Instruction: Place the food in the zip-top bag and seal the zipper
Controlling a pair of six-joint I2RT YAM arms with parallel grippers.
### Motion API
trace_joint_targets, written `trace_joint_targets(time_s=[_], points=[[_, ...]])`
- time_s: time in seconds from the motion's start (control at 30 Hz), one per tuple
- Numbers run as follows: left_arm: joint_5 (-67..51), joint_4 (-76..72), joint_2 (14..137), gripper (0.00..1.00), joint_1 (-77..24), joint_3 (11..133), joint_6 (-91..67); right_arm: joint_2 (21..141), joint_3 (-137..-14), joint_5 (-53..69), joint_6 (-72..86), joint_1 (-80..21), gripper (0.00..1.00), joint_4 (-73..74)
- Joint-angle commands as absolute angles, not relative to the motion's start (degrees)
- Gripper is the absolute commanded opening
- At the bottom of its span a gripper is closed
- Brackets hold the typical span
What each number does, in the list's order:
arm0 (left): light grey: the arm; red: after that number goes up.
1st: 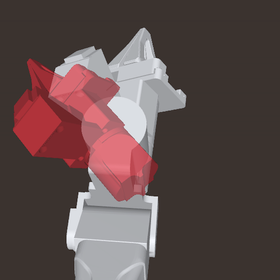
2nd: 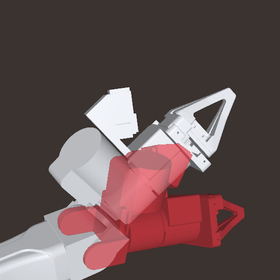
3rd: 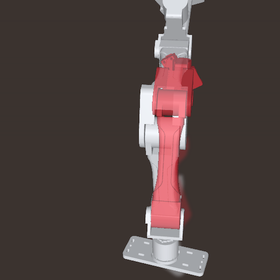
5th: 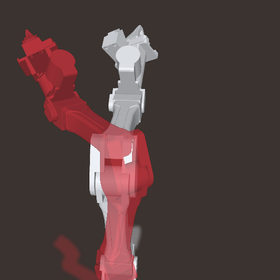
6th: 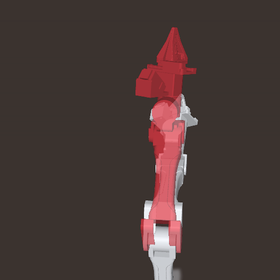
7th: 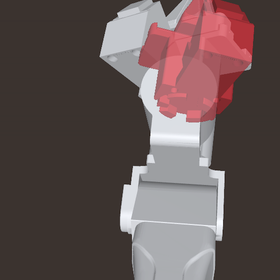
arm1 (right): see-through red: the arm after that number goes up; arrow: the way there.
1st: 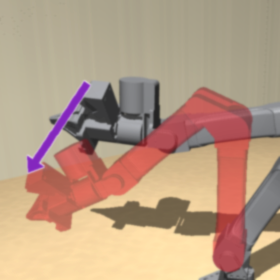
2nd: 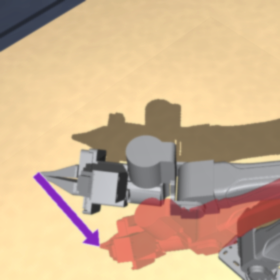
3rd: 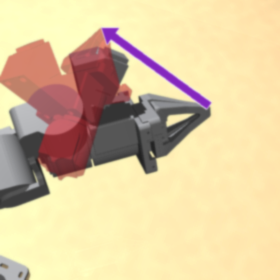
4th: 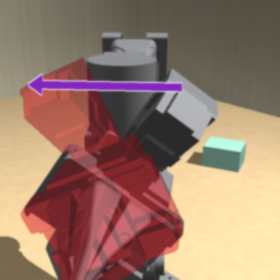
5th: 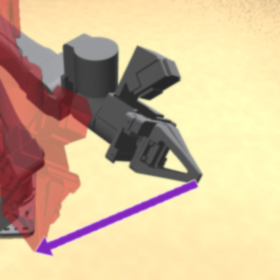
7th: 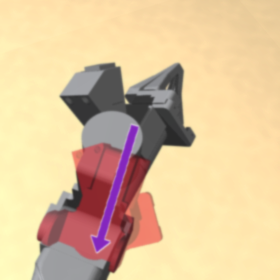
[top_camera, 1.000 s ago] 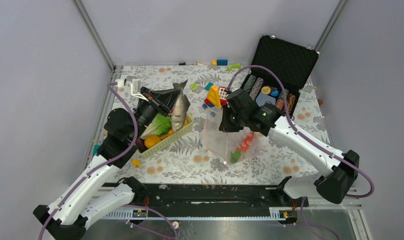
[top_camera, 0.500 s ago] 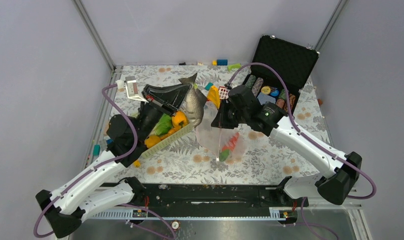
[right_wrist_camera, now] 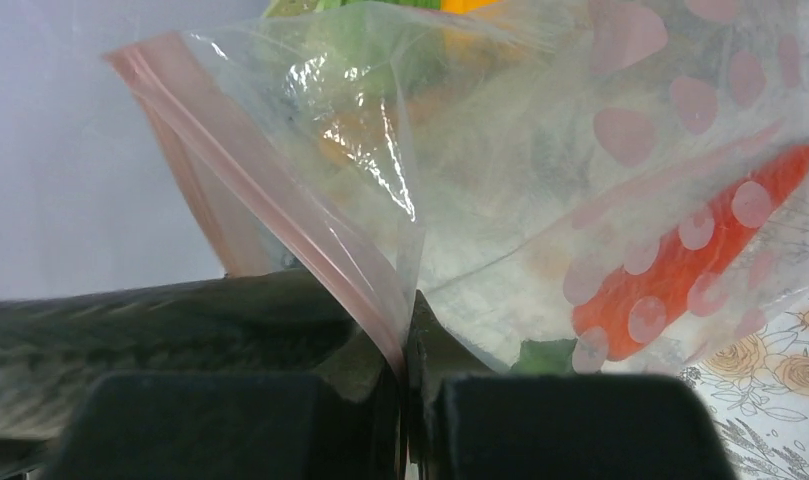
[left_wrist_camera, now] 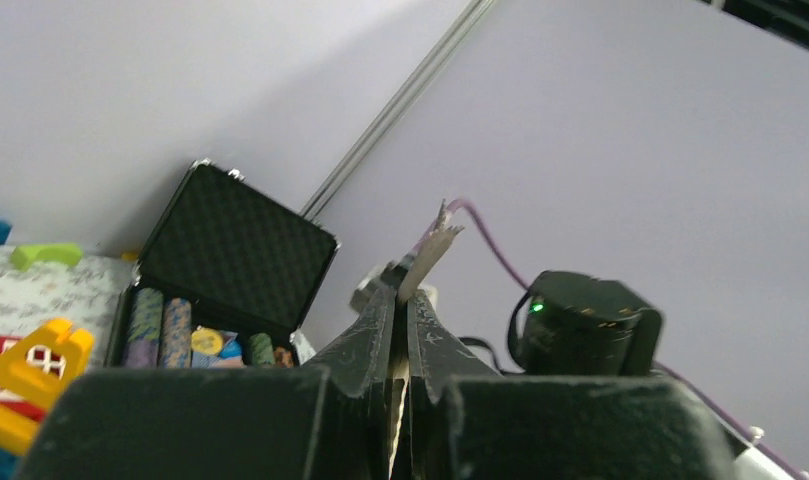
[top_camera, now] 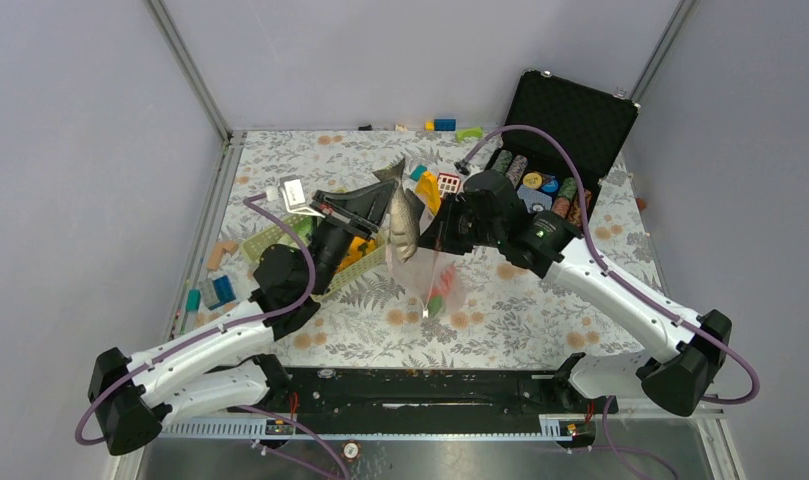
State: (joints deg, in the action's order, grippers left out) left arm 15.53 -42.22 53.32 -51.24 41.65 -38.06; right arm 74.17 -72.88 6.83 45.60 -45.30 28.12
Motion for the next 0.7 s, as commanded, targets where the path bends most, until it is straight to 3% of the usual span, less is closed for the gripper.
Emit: trace_joint_targets(time_s=[0.0, 0.27, 0.57, 0.6, 0.67], points=[[23.39, -48.33, 53.42, 0.00, -53.61, 39.91, -36.93, 71.37, -72.87, 5.04, 47.38, -45.00, 0.02, 24.66], [31.42, -46.58, 54.13, 0.00, -60.54, 36.34, -32.96, 69.19, -71.03, 1.10, 47.79, -44.08, 0.03, 23.23], [39.47, -52.73, 58.67, 0.00, -70.95, 33.83, -17.27, 67.69, -70.08, 1.22, 49.17, -42.58, 0.06, 22.18], [39.46, -53.64, 59.33, 0.04, -71.41, 33.55, -15.70, 67.59, -69.95, 1.43, 49.36, -42.60, 0.05, 22.10], [39.11, -54.26, 60.12, 0.23, -72.40, 33.88, -13.60, 67.50, -69.96, 1.54, 49.37, -42.37, 0.05, 22.18]])
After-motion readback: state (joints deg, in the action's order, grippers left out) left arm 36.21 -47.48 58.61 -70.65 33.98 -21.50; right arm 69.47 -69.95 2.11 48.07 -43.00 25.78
